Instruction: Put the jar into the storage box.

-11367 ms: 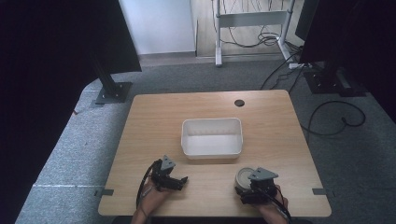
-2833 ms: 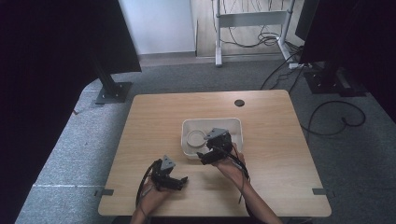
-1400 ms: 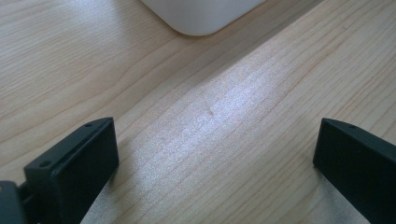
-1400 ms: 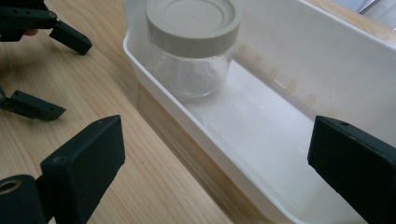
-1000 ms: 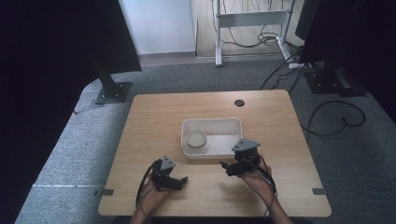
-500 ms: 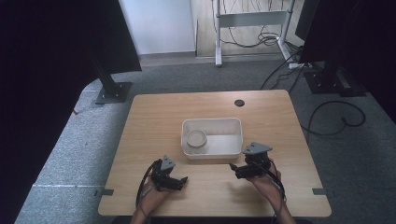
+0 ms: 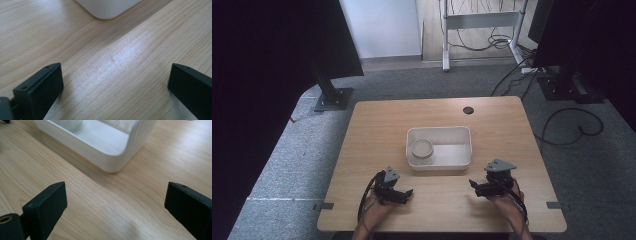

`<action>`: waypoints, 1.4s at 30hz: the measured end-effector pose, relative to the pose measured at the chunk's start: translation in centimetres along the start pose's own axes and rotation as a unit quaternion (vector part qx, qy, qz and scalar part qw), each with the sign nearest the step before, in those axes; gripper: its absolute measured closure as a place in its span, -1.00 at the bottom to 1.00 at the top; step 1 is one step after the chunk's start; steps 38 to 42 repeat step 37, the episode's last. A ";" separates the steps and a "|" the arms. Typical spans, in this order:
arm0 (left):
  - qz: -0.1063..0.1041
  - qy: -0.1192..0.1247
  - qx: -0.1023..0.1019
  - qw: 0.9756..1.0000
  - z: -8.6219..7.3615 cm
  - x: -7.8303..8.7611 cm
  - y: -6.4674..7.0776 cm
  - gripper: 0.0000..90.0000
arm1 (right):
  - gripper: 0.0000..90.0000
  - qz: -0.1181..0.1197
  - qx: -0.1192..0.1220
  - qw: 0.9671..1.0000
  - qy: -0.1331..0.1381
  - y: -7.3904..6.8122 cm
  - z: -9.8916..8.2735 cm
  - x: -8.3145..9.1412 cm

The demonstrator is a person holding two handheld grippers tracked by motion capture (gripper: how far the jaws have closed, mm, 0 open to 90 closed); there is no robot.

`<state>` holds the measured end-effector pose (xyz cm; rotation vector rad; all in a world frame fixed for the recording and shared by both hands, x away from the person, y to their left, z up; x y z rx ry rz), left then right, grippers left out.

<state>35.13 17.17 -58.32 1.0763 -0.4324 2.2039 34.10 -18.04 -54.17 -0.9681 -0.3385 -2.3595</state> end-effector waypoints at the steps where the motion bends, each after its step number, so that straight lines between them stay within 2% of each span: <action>1: 0.000 0.000 0.000 1.000 0.0 0.0 0.0 -1.00 | -0.91 -0.002 -0.002 1.000 -0.001 0.1 -0.3 0.0; 13: 0.000 0.000 0.001 1.000 0.0 0.0 0.0 -1.00 | -0.91 -0.023 -0.017 0.999 -0.015 1.1 -2.6 0.2; 23: 0.000 0.000 0.001 1.000 0.0 0.0 0.0 -1.00 | -0.91 -0.038 -0.019 0.998 -0.042 1.5 -4.3 -0.1; 35: 0.001 -0.001 -0.001 1.000 0.0 0.0 0.0 -1.00 | -0.91 -0.039 -0.027 0.997 -0.065 1.7 -5.6 -0.4; 42: 0.001 -0.002 0.000 1.000 0.0 0.0 0.0 -1.00 | -0.91 -0.037 -0.033 0.997 -0.063 1.7 -5.7 -0.5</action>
Point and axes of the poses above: each handheld gripper's, and its own axes: x roughly backward along the jaws, z roughly out of its top, y roughly to its right, the point moved 4 cm from there along -x, roughly forward along the jaws, and after that the axes turned 7 degrees about -y, right-handed, at the moved point
